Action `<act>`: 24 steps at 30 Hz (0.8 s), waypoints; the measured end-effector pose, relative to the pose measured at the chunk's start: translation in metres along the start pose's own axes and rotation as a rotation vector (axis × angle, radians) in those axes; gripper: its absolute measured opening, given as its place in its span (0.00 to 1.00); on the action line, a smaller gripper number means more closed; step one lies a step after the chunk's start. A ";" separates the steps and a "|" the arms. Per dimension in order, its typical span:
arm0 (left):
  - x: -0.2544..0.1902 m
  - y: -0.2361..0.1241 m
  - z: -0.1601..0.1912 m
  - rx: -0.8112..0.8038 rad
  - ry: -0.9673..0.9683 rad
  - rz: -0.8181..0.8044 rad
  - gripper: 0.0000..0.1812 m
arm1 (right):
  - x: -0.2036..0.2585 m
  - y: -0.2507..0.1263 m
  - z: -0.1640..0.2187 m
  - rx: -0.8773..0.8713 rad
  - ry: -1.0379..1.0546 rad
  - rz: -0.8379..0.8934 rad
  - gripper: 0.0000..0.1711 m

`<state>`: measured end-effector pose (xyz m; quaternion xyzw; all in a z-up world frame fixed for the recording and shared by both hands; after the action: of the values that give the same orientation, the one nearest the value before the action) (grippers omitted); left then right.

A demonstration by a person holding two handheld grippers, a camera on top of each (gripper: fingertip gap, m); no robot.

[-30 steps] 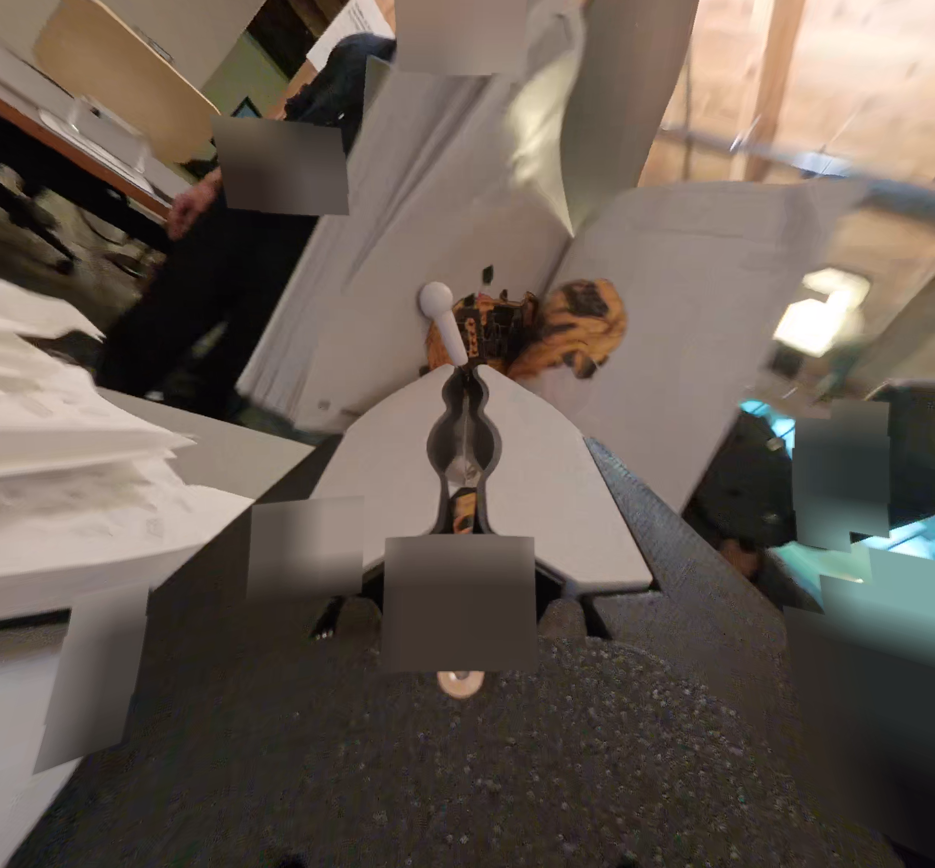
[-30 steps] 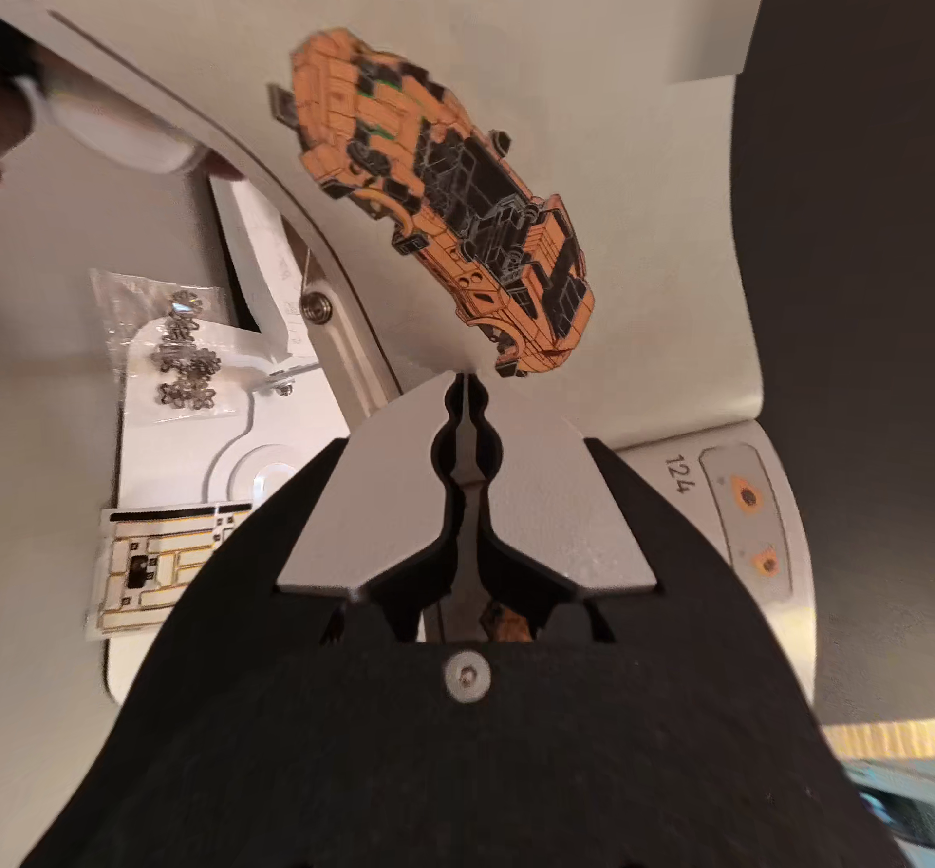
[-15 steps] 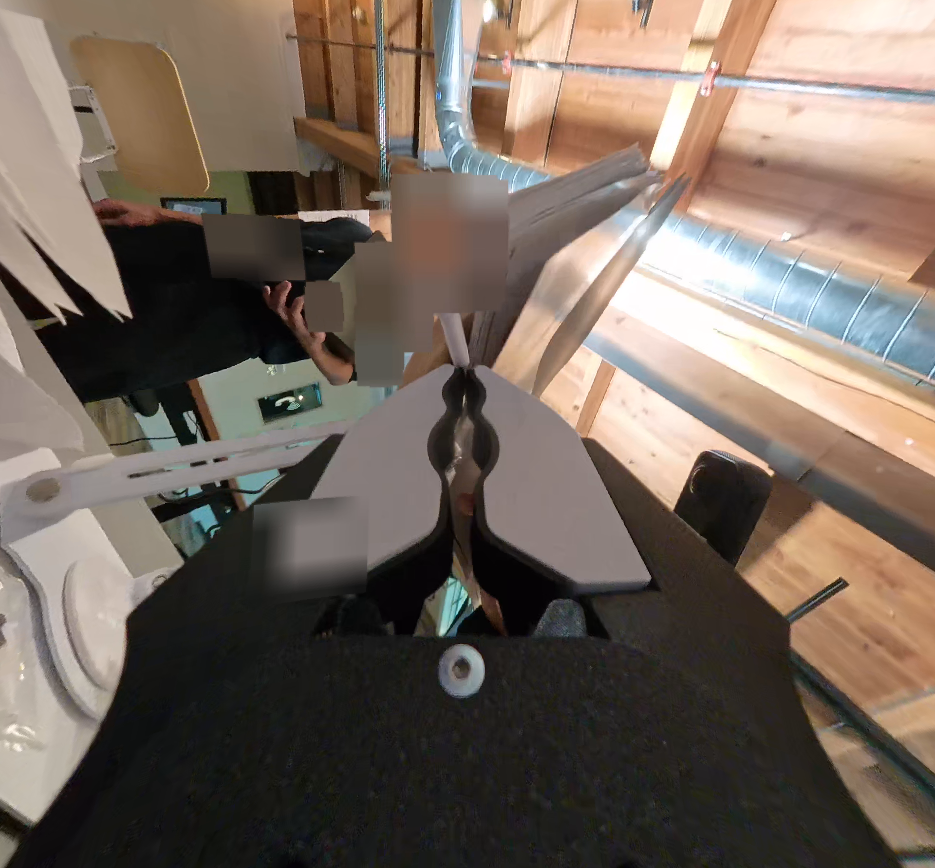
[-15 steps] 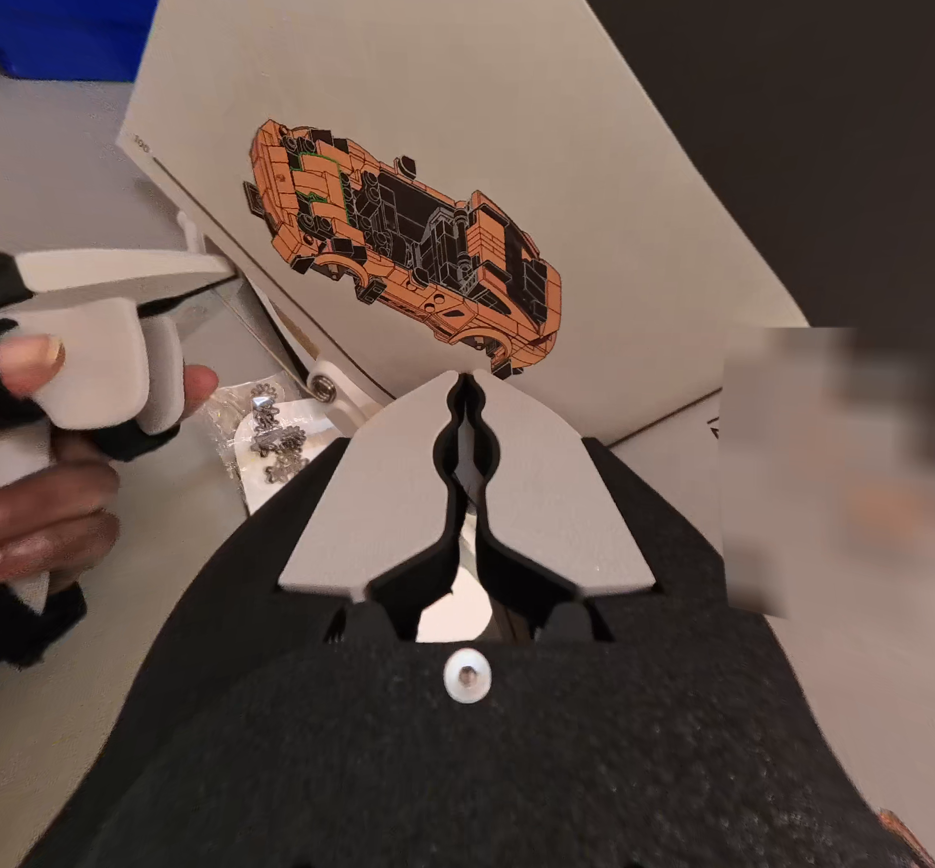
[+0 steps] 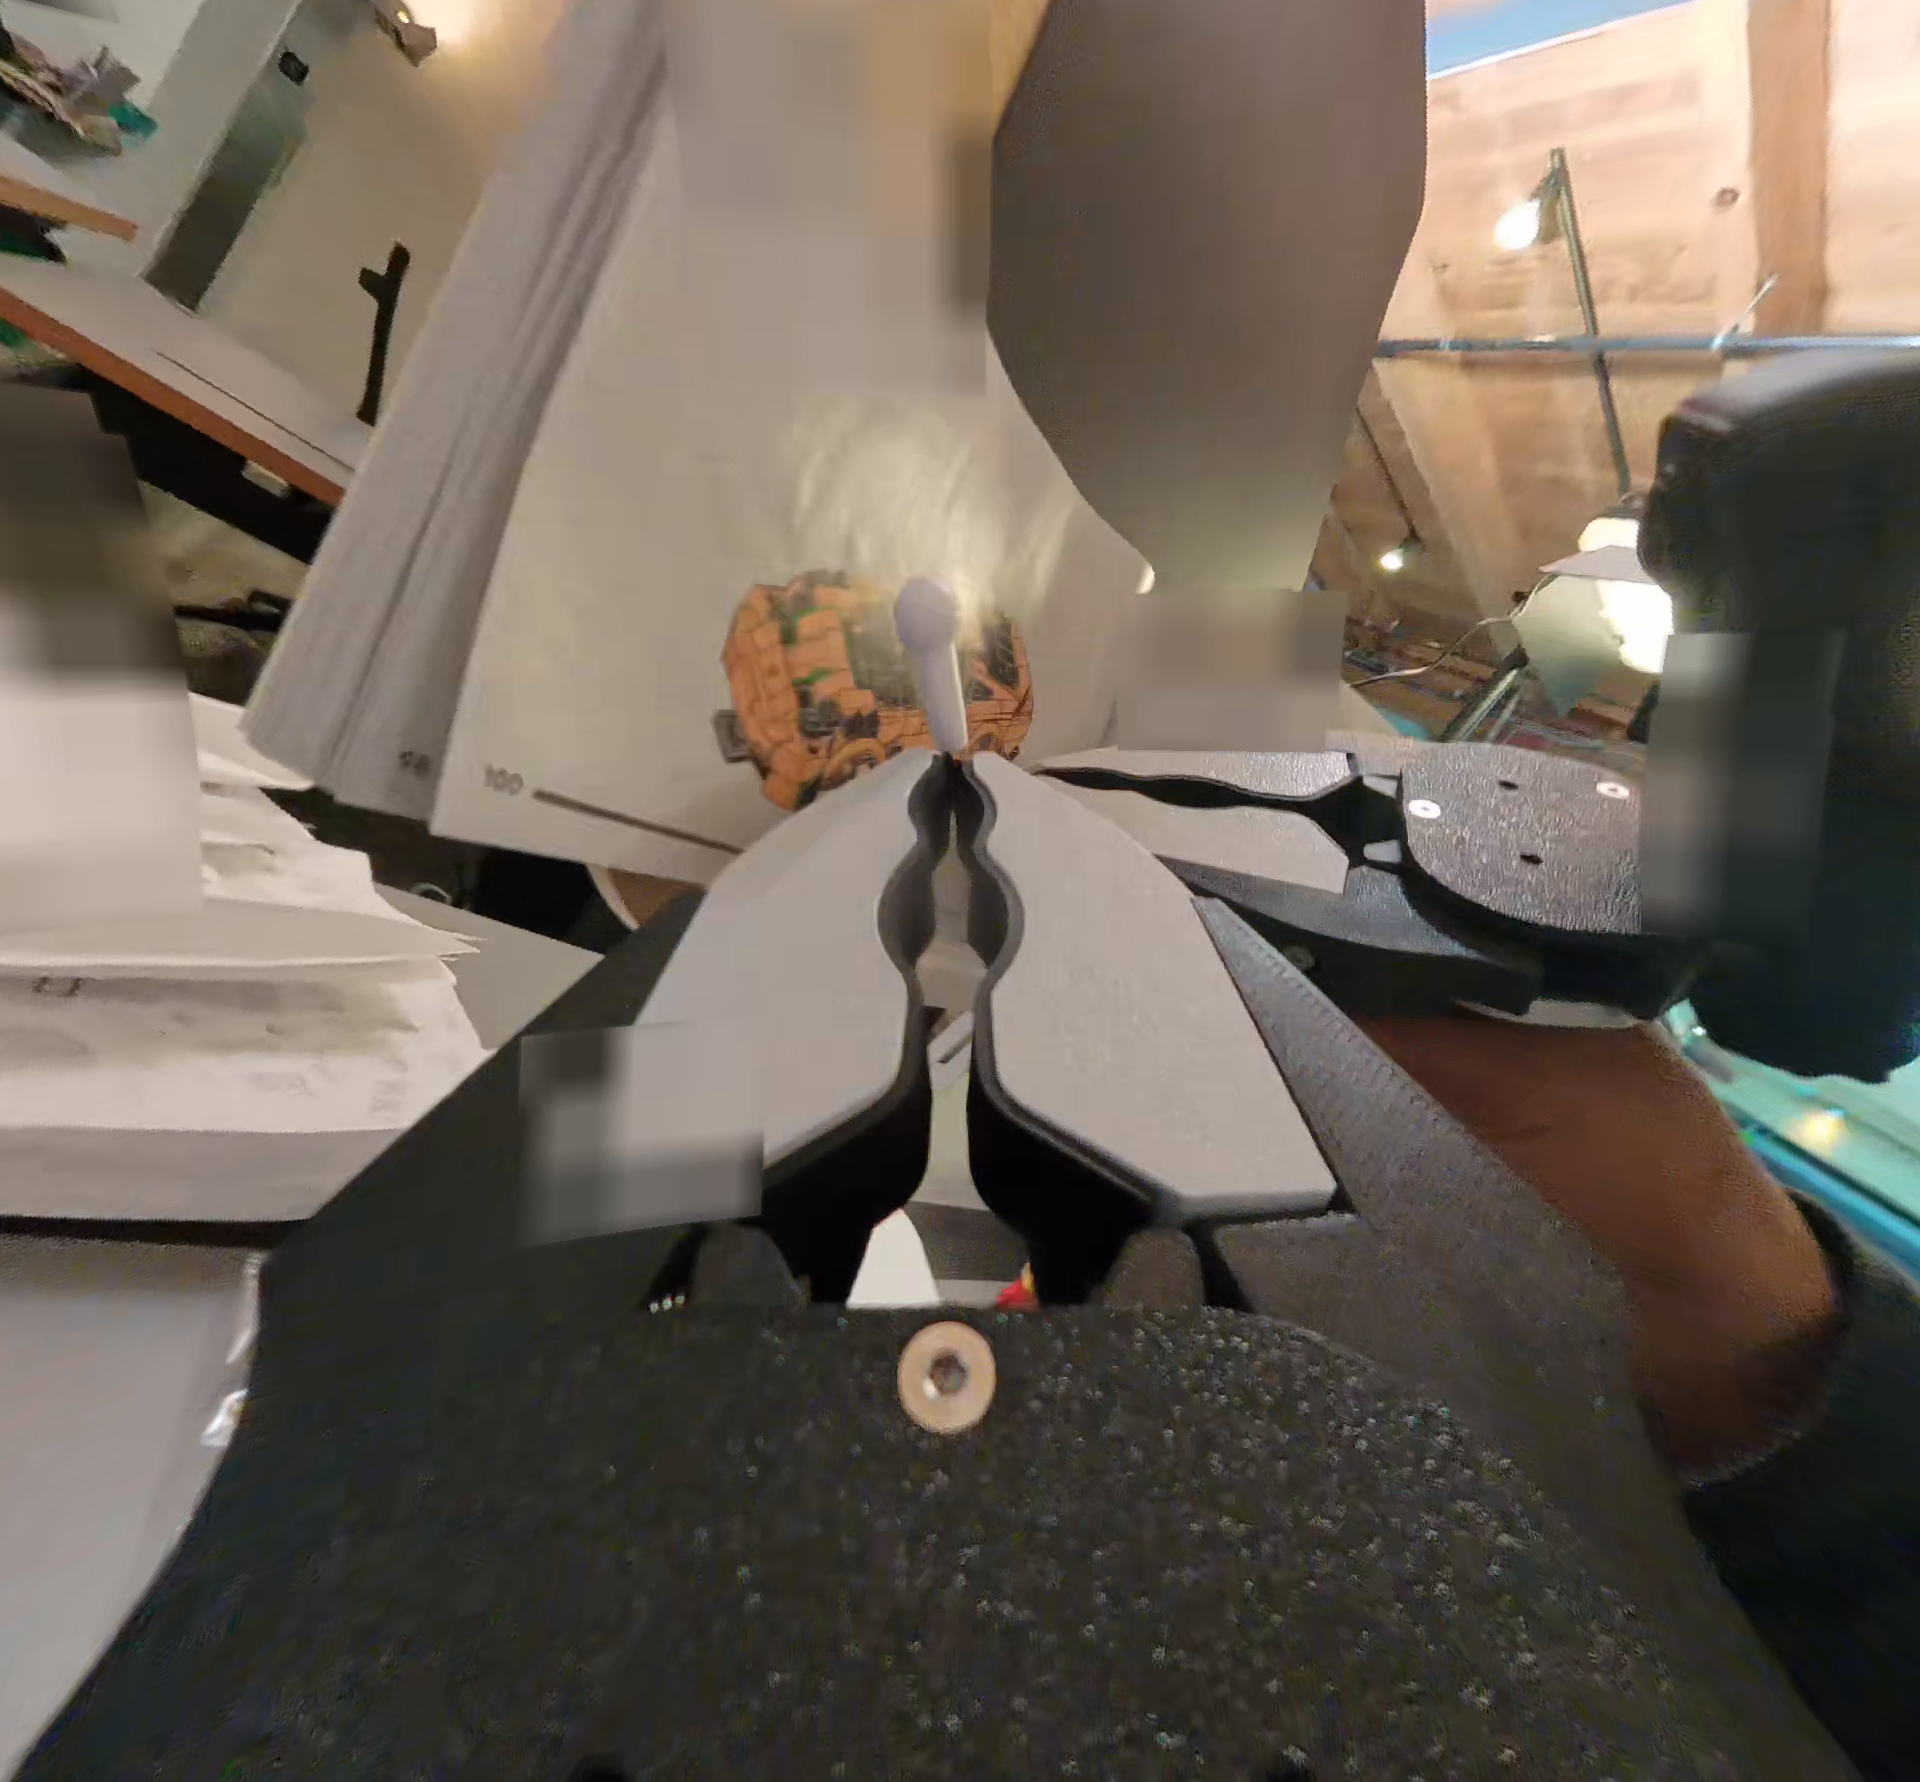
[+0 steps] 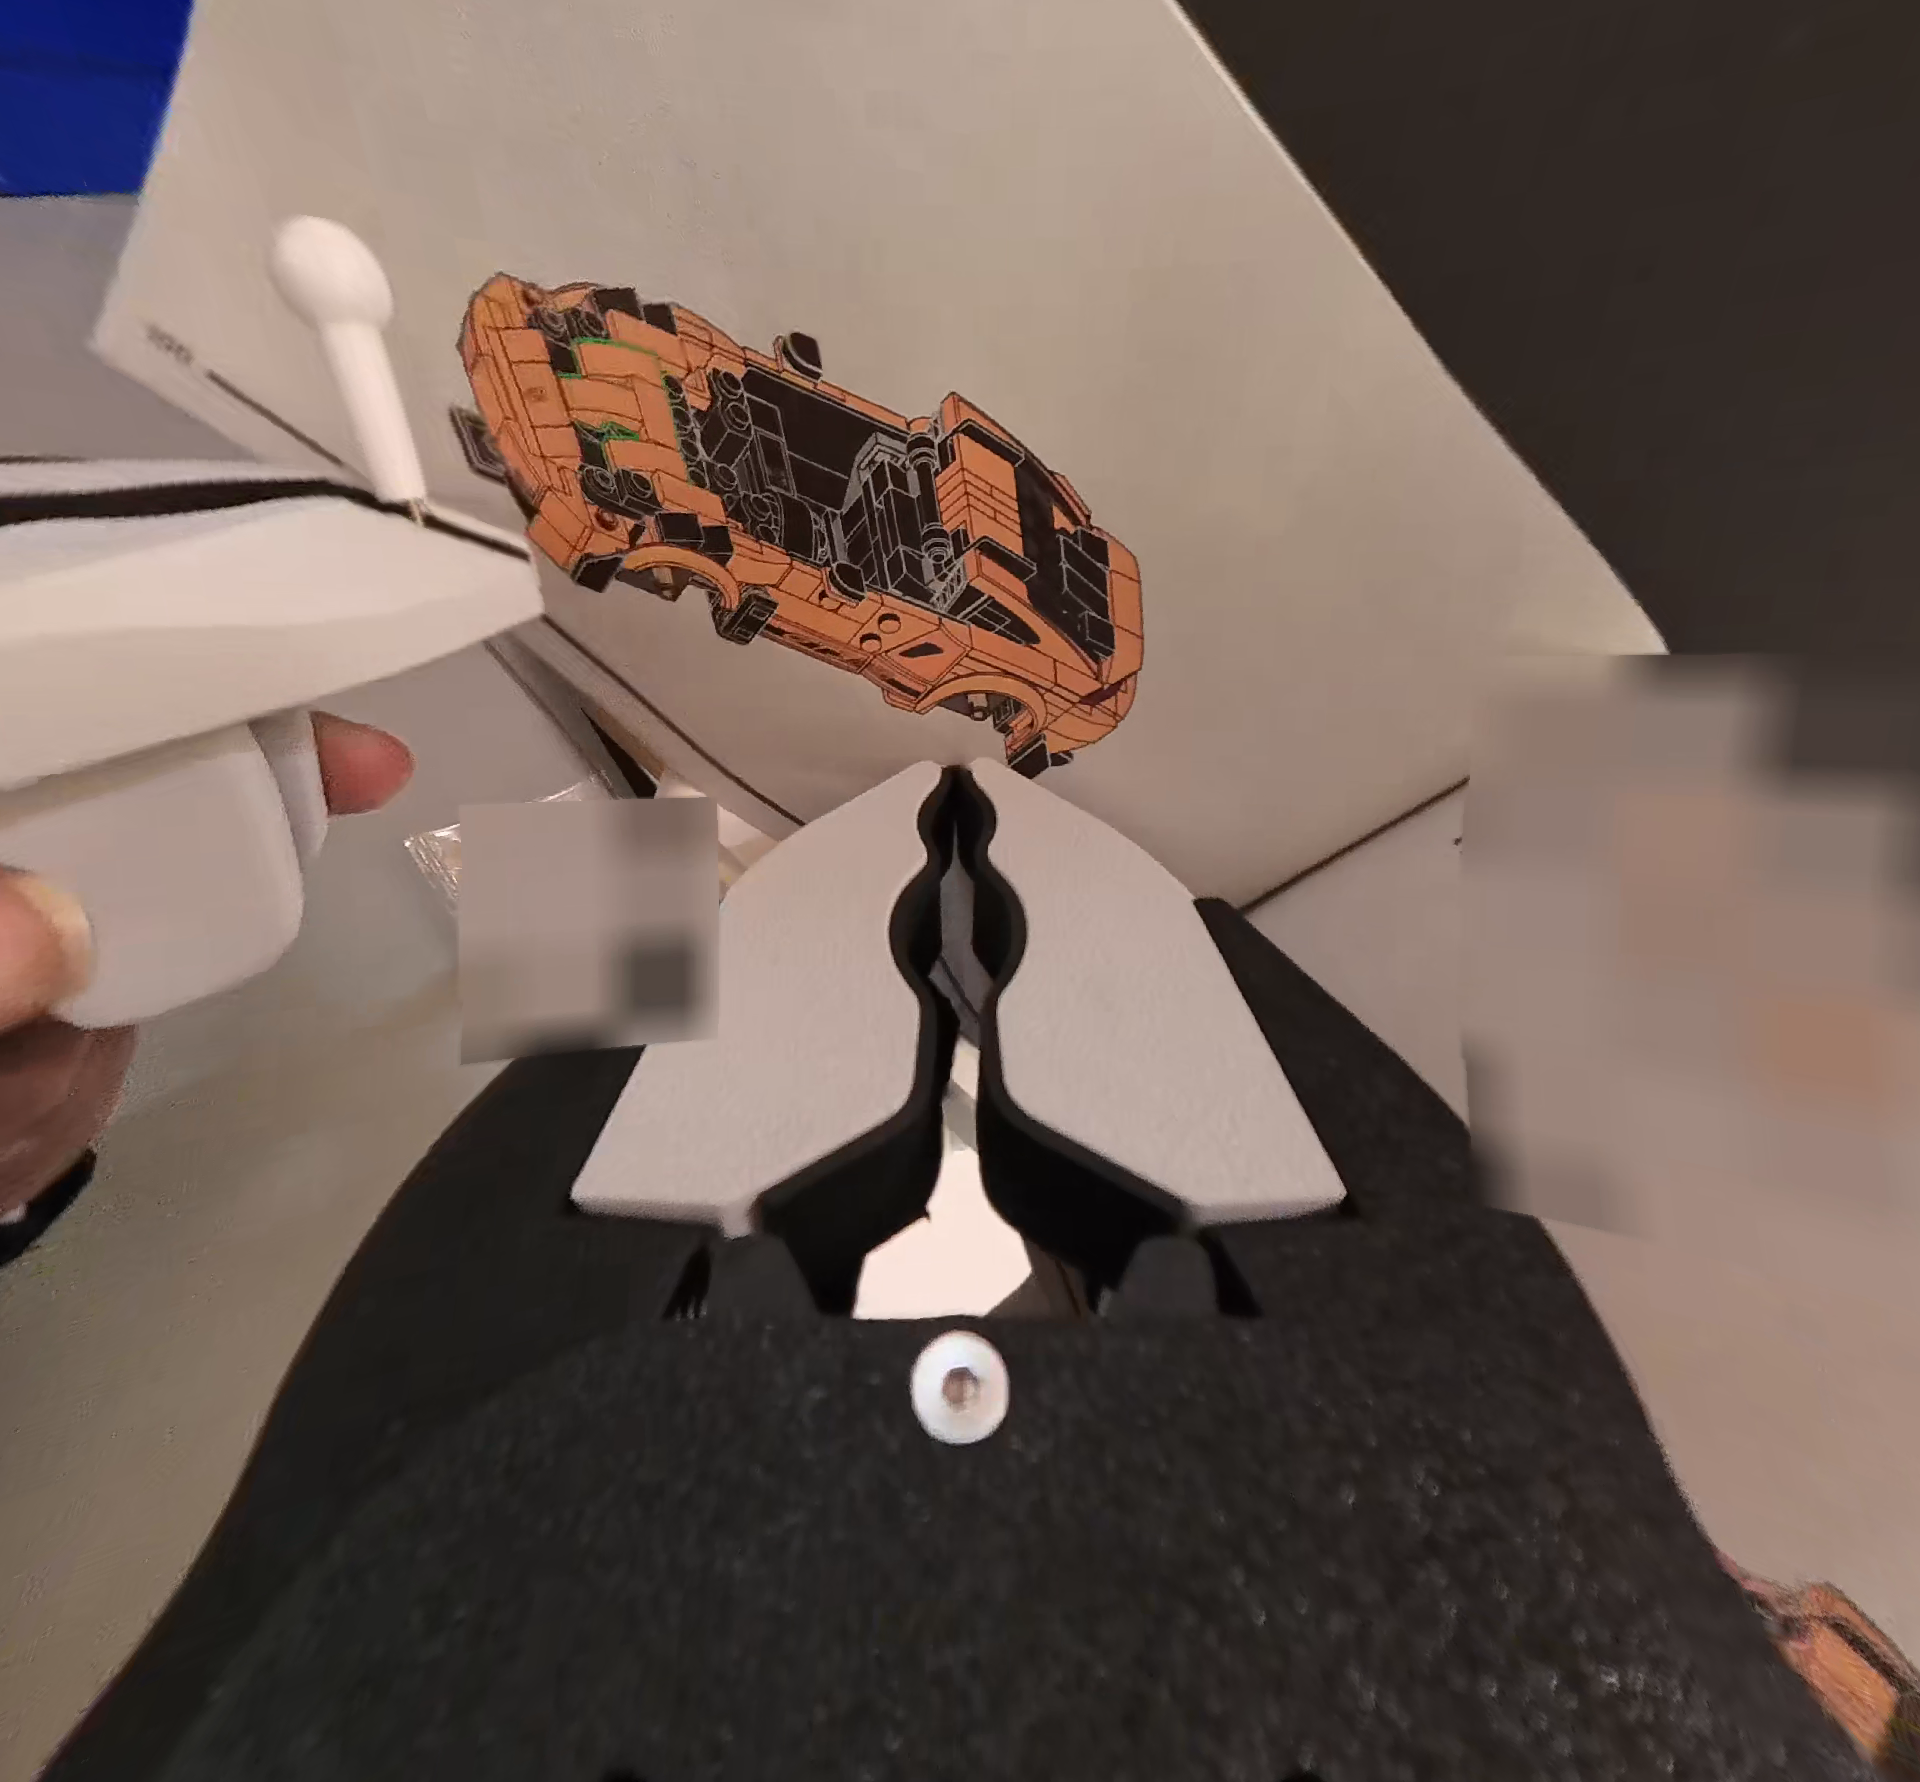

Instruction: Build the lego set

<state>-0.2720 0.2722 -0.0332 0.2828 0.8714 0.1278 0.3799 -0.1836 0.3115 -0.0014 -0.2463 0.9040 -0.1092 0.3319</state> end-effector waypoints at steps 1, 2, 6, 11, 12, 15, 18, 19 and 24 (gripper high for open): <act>-0.002 0.000 0.001 -0.010 0.023 0.000 0.00 | 0.000 0.000 0.000 0.002 0.013 0.000 0.00; -0.003 -0.001 0.002 -0.025 0.034 0.002 0.00 | 0.000 0.000 0.000 0.003 0.026 0.000 0.00; -0.012 0.005 0.003 -0.014 0.166 0.034 0.00 | 0.001 0.000 0.000 0.000 0.038 0.015 0.00; -0.032 0.031 0.011 0.216 0.604 0.105 0.00 | -0.001 -0.003 0.002 -0.037 0.096 -0.031 0.00; -0.032 0.033 0.012 0.247 0.658 0.123 0.00 | -0.002 -0.003 0.003 -0.060 0.124 -0.051 0.00; -0.035 0.034 0.014 0.304 0.802 0.177 0.01 | -0.006 -0.005 0.007 -0.121 0.233 -0.124 0.00; -0.037 0.037 0.017 0.381 0.907 0.237 0.01 | -0.009 -0.010 0.011 -0.165 0.234 -0.160 0.00; -0.038 0.040 0.018 0.420 0.944 0.255 0.01 | -0.010 -0.014 0.012 -0.174 0.248 -0.170 0.00; -0.042 0.051 0.035 0.638 1.197 0.375 0.01 | -0.033 -0.033 0.031 -0.184 0.251 -0.099 0.00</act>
<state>-0.2024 0.2890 -0.0099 0.4069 0.8623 0.0629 -0.2948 -0.1291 0.2996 0.0050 -0.3044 0.9313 -0.0722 0.1864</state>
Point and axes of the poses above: each gripper's, where its closed fingertips meet, y out along the fingers, z out of its underside, x = y × z across the jaws, the point moved 5 cm from there along -y, back along the fingers, and after that the axes turned 7 degrees about -x, right-handed, at the moved point
